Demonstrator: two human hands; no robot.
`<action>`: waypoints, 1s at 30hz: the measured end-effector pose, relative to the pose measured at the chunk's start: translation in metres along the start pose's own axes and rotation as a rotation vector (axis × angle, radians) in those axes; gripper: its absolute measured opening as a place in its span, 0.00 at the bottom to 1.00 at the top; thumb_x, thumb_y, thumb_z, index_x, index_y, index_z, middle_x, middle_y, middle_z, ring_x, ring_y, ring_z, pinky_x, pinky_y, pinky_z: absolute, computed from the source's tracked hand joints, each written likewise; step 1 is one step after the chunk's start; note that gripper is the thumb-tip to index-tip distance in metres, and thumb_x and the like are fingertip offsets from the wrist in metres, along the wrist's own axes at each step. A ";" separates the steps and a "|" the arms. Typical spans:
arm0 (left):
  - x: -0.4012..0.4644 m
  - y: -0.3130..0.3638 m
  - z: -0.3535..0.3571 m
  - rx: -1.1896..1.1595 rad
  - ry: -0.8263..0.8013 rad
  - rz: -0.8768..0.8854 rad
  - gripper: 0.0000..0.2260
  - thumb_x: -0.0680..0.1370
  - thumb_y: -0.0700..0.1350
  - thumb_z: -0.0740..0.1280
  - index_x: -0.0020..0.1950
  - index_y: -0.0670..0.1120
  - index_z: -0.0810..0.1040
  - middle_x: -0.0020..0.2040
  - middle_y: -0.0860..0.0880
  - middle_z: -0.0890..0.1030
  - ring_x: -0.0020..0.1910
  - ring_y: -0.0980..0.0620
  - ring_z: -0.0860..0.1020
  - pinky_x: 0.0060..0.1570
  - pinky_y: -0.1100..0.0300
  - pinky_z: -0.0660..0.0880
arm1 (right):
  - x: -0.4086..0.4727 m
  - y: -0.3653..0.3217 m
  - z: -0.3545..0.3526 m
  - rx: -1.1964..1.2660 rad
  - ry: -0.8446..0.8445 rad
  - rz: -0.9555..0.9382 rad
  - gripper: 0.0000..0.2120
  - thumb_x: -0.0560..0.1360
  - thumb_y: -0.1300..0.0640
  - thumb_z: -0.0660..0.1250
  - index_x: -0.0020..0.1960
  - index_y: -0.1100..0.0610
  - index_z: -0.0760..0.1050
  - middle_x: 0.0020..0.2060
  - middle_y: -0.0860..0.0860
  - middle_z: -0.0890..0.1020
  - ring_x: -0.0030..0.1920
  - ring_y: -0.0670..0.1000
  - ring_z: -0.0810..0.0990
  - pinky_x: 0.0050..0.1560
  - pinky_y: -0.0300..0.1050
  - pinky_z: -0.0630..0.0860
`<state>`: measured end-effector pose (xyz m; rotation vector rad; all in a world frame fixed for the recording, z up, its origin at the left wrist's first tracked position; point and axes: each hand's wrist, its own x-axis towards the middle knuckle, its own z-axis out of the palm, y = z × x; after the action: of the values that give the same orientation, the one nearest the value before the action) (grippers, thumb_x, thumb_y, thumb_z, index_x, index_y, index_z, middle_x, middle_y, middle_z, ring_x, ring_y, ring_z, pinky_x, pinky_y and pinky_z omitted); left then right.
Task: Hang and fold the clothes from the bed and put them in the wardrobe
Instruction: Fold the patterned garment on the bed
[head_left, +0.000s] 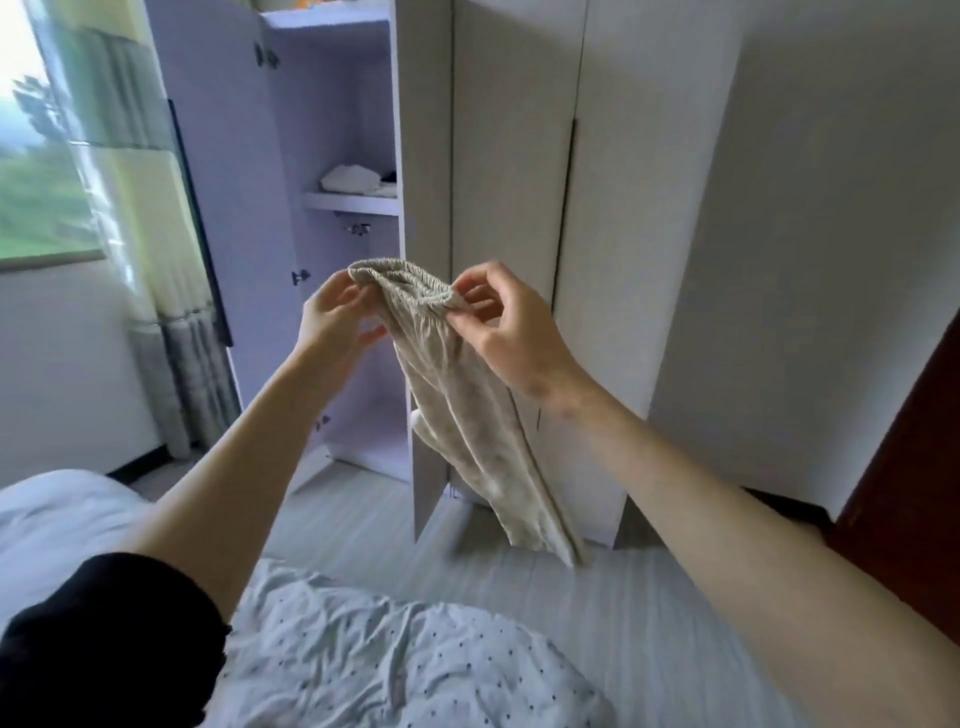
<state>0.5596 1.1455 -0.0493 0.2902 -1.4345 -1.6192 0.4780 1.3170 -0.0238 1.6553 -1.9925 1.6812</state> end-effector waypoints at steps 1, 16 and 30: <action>-0.022 -0.003 -0.022 -0.019 0.027 -0.030 0.07 0.79 0.36 0.62 0.48 0.47 0.77 0.44 0.49 0.81 0.43 0.53 0.78 0.51 0.52 0.76 | -0.017 -0.006 0.017 0.000 -0.069 0.001 0.05 0.74 0.62 0.68 0.48 0.56 0.74 0.38 0.43 0.77 0.40 0.44 0.76 0.47 0.39 0.74; -0.364 -0.068 -0.275 -0.138 0.739 -0.459 0.11 0.81 0.34 0.54 0.48 0.45 0.74 0.36 0.46 0.82 0.33 0.54 0.80 0.30 0.64 0.78 | -0.279 -0.034 0.277 0.120 -0.910 0.093 0.10 0.74 0.60 0.67 0.55 0.58 0.74 0.53 0.54 0.79 0.50 0.51 0.78 0.53 0.47 0.75; -0.538 -0.175 -0.295 -0.097 0.929 -1.101 0.10 0.77 0.48 0.66 0.56 0.44 0.77 0.49 0.44 0.82 0.45 0.48 0.80 0.47 0.52 0.76 | -0.446 0.064 0.349 0.058 -1.412 0.142 0.13 0.78 0.54 0.63 0.60 0.56 0.76 0.57 0.52 0.81 0.57 0.52 0.78 0.59 0.46 0.71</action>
<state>0.9758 1.3331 -0.4944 1.7312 -0.4122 -1.8946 0.8126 1.3470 -0.4838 3.2657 -2.3977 0.3825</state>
